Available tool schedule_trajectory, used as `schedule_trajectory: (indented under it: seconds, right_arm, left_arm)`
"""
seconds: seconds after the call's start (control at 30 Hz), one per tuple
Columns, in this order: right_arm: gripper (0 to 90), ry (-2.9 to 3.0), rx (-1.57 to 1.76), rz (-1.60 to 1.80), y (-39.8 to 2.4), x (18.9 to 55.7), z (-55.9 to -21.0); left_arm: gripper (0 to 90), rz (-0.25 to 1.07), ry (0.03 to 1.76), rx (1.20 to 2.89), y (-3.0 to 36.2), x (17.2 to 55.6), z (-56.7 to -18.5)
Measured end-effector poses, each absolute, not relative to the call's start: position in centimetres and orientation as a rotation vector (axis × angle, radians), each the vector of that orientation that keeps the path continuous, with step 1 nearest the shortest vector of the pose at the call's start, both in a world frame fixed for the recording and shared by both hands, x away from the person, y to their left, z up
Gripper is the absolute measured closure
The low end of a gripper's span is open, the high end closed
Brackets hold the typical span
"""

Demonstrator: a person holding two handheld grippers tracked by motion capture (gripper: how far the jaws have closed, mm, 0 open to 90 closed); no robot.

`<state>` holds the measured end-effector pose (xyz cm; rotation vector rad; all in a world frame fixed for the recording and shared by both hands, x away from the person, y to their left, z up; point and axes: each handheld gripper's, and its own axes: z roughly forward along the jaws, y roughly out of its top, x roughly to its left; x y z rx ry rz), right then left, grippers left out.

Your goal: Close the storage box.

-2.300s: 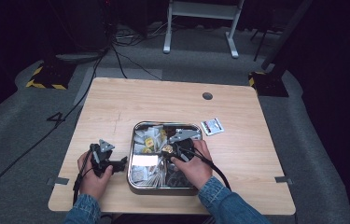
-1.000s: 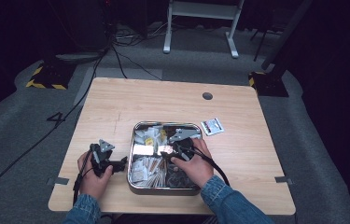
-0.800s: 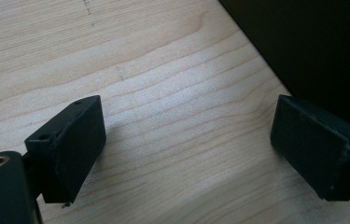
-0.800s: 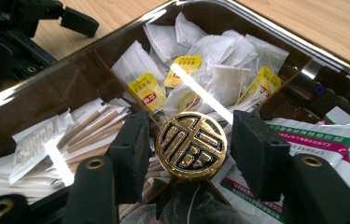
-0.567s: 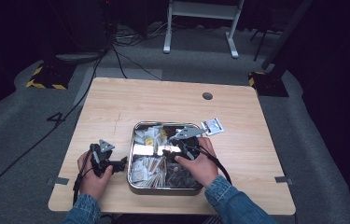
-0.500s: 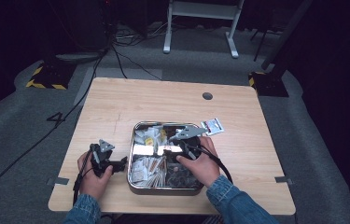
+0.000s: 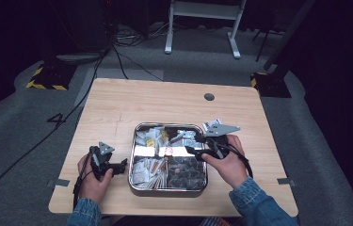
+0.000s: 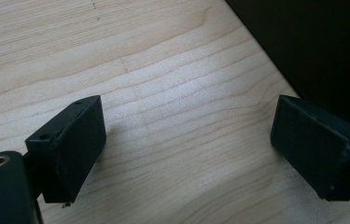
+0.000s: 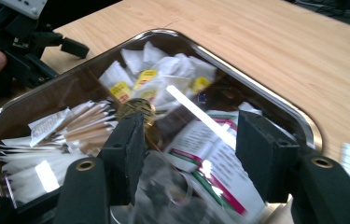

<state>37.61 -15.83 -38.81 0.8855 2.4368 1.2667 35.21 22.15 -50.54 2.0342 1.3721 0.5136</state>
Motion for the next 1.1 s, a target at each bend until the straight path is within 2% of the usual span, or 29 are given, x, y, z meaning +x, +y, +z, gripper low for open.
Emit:
schedule_trajectory:
  seconds: [0.47, 0.77, 1.1]
  right_arm:
    - [43.2, 2.343, 0.941, 1.306, -23.5, 37.1, -38.5]
    - [43.5, 2.31, 1.039, 1.315, -29.1, 36.5, -40.0]
    - [40.4, 2.335, 1.104, 1.188, -31.8, 36.7, -41.6]
  left_arm:
    - [10.6, 0.509, 1.369, 2.035, 22.6, 35.0, -50.6]
    - [10.5, 0.508, 1.367, 2.038, 22.7, 35.0, -50.5]
    - [9.9, 0.503, 1.368, 2.041, 22.7, 35.0, -50.5]
